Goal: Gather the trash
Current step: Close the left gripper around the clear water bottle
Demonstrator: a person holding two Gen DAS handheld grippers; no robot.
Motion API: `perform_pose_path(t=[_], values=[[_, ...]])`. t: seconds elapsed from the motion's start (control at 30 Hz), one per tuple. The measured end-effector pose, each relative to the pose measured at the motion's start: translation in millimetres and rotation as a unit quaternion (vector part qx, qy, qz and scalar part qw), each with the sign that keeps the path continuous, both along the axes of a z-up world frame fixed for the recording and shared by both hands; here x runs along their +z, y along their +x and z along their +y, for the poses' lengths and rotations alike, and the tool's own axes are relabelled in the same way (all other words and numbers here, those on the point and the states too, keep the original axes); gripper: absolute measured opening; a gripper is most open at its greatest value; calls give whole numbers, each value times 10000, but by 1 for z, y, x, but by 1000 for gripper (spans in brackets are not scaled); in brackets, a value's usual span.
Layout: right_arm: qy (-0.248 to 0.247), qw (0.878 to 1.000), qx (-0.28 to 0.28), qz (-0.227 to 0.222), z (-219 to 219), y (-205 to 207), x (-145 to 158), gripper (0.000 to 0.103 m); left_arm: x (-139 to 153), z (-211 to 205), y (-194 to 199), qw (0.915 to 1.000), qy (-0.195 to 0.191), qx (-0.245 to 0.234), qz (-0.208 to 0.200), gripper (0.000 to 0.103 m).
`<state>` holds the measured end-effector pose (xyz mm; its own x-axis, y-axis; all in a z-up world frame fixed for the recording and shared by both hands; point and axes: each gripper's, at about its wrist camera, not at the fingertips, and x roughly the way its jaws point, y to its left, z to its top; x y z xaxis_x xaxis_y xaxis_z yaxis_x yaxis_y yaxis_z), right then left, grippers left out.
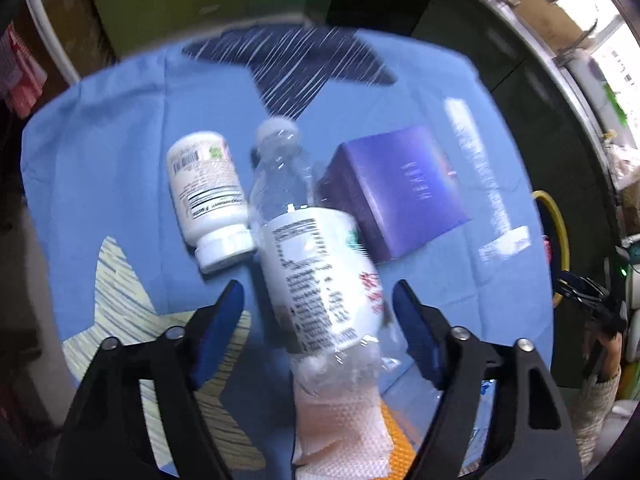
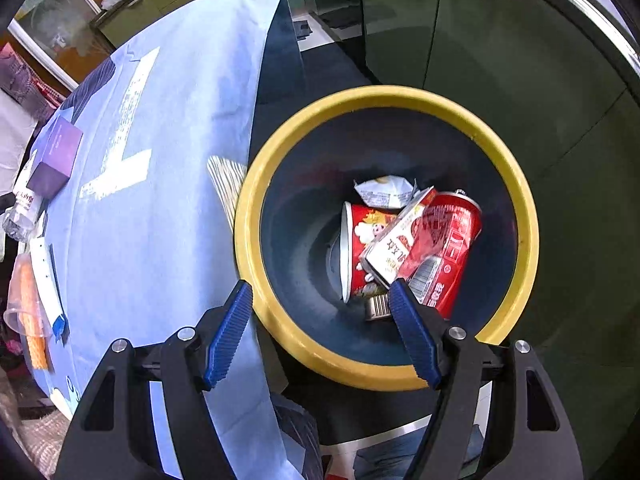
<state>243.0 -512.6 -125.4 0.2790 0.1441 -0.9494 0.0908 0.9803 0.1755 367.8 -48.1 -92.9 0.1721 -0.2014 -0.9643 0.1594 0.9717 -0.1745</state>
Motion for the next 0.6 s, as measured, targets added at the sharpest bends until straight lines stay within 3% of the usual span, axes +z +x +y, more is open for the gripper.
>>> perform_pose_path(t=[0.17,0.4,0.6], values=[[99,9999,1,32,-5,-3,-10,70,-10,-7,13,9989,29,24,470,61],[177,9998,-3,84,-8,-5,-17,70,-16,-29,33,9964,456,-128,698,61],[221,9997,34,120,-7,-5,-22,70,-28,-29,51,9937,546,-40,977,65]])
